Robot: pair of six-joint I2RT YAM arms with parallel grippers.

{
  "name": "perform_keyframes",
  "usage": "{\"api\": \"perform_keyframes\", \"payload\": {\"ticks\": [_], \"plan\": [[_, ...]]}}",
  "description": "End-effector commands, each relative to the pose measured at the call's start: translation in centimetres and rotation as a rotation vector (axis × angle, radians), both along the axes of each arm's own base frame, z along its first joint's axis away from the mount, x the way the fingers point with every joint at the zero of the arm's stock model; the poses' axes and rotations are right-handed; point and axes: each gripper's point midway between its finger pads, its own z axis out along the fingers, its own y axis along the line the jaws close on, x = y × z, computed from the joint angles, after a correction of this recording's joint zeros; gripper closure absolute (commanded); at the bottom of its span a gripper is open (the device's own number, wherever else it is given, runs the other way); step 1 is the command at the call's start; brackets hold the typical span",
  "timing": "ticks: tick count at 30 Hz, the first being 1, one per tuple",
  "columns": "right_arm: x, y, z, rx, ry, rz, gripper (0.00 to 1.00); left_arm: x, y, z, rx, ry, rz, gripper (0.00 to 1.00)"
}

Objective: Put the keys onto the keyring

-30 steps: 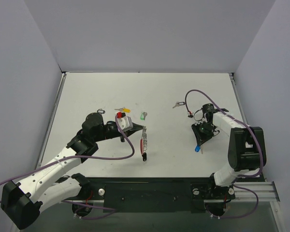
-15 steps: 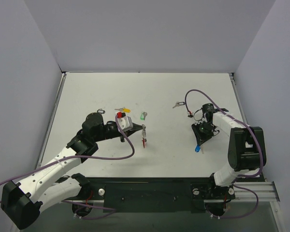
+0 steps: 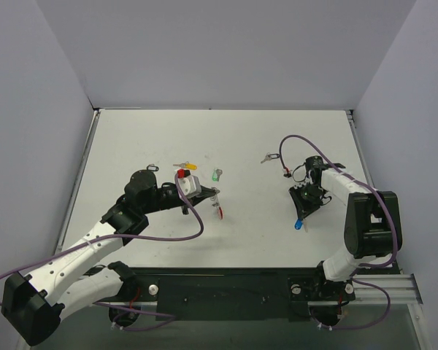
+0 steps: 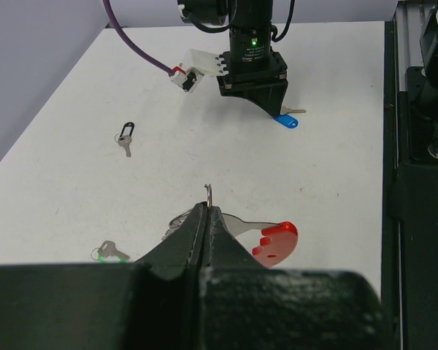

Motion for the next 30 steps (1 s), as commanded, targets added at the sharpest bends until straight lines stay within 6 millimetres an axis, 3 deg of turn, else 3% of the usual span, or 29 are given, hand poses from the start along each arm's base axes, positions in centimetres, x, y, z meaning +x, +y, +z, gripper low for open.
{"api": "perform_keyframes", "payload": {"ticks": [1,30], "plan": [[0.17,-0.23,1.44,0.002,-0.01,-0.008,0.84,0.18,-0.12,1.21,-0.021,-0.05,-0.002,1.0],[-0.02,-0.15,1.26,0.008,0.009,-0.006,0.9,0.05,-0.16,1.04,-0.016,-0.048,-0.009,1.0]]}}
